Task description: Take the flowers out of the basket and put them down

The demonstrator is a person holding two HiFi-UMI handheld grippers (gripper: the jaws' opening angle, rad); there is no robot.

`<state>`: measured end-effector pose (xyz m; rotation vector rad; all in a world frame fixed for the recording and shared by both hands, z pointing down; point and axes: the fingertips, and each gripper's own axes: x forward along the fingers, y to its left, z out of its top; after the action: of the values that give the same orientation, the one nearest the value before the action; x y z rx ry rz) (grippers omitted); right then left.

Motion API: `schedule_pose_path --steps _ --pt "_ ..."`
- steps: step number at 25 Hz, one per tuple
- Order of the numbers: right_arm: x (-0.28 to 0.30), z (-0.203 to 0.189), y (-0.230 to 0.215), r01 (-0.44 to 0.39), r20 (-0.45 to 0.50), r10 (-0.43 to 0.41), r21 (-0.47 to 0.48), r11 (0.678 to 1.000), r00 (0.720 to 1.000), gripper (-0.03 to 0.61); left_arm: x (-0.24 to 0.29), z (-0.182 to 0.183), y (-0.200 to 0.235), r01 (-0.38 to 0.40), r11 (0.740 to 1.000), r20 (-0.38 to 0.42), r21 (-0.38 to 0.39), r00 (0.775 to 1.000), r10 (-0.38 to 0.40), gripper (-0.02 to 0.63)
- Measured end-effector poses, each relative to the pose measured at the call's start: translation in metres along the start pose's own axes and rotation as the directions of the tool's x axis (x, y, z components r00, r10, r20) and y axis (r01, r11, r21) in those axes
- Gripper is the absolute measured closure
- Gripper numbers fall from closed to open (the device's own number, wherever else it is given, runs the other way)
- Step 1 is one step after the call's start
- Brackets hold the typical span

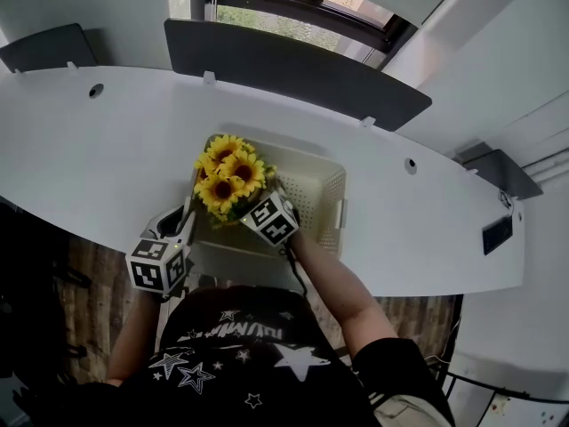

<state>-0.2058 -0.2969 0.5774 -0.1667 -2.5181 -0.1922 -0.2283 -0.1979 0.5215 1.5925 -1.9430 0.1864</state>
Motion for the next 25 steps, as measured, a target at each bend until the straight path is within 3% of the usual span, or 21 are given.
schedule_pose_path --steps 17,25 --pt "-0.061 0.055 -0.045 0.166 0.170 -0.204 0.216 0.962 0.964 0.037 0.002 0.004 0.002 0.096 0.994 -0.023 0.058 0.995 -0.095 0.524" --pt "-0.108 0.073 -0.035 0.253 0.183 -0.307 0.270 0.929 0.934 0.037 -0.016 0.022 -0.002 0.117 0.987 0.037 0.113 0.992 -0.122 0.499"
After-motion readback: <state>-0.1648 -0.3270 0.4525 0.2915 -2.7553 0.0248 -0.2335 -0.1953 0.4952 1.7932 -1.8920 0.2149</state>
